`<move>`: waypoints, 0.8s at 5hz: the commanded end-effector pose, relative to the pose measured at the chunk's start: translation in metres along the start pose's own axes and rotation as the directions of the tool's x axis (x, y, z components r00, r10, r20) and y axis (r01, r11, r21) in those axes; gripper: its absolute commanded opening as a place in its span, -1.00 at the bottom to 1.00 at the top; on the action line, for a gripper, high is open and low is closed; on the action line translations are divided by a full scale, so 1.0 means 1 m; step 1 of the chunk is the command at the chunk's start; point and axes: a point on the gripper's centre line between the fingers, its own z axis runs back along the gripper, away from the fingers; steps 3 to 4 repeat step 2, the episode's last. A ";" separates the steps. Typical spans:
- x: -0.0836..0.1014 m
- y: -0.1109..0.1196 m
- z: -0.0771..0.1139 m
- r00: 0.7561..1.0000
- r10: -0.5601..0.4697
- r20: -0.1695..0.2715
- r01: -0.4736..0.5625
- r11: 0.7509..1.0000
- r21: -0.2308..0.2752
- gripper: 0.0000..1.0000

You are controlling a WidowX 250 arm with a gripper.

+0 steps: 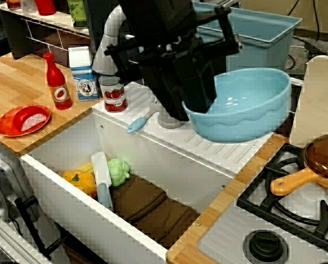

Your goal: Lift bowl

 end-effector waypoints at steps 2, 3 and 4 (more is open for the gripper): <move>0.009 0.000 0.024 0.999 -0.021 0.048 0.022 0.999 -0.031 -1.00; 0.009 0.000 0.024 0.999 -0.021 0.048 0.022 0.999 -0.031 -1.00; 0.009 0.000 0.024 0.999 -0.021 0.048 0.022 0.999 -0.031 -1.00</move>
